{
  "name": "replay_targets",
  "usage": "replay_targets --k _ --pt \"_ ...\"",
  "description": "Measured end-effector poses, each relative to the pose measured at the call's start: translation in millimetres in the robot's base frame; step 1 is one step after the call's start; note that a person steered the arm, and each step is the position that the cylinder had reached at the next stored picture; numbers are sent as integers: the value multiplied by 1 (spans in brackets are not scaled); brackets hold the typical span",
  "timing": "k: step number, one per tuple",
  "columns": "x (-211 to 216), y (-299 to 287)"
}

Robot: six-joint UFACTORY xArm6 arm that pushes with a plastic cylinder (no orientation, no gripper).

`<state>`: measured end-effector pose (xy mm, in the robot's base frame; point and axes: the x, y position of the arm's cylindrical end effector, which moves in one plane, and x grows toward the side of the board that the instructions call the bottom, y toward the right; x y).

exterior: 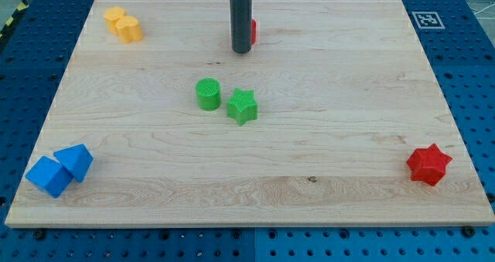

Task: Point at the yellow hexagon

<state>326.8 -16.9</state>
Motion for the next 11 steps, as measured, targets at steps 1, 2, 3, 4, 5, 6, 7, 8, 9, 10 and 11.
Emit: replay_targets --k 1,2,3,4,5,6,7,8,9,10,11 --pt "-5 0" --pt "-12 0" --pt "-14 0" --pt "-6 -12" --pt "-6 -57" --pt "-5 -94" --pt "9 -128" --pt "17 -163" --pt "19 -196" --pt "7 -225" --pt "-32 -252"
